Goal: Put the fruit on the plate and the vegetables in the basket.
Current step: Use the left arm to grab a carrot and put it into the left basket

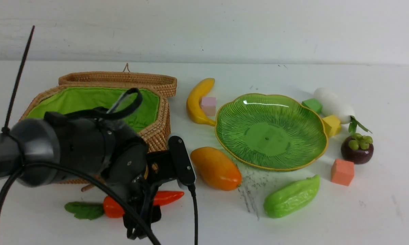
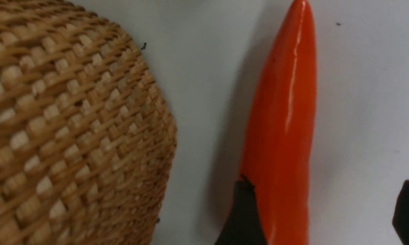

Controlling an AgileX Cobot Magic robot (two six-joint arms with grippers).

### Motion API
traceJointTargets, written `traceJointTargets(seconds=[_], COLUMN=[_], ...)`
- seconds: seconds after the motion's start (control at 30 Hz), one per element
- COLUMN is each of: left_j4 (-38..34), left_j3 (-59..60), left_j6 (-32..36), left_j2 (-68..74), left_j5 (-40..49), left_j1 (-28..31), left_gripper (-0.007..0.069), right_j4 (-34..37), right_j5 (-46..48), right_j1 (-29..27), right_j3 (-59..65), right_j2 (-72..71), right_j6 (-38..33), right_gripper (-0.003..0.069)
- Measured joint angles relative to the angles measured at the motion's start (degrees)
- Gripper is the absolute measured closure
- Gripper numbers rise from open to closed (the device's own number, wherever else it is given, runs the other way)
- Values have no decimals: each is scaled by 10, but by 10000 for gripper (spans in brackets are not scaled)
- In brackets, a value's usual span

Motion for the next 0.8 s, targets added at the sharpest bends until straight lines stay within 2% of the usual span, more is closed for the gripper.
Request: traceJointTargets(seconds=[0.3, 0.4, 0.5, 0.53, 0.73, 0.8], left_j4=[19, 15, -4, -10, -26, -25], left_j3=[0, -1, -2, -2, -9, -22], left_j6=[0, 0, 0, 0, -9, -36], left_j2=[47, 51, 51, 50, 30, 1], left_j5=[-19, -12, 15, 24, 101, 135], left_j1=[0, -3, -12, -15, -55, -67], left_gripper=[132, 198, 323, 342, 340, 340], right_j4=[0, 0, 1, 1, 2, 2], right_j5=[0, 0, 0, 0, 0, 0], right_j1=[0, 0, 0, 0, 0, 0], right_j3=[0, 0, 0, 0, 0, 0], right_j2=[0, 0, 0, 0, 0, 0], right_j6=[1, 1, 1, 1, 1, 1], right_gripper=[499, 499, 496, 496, 491, 489])
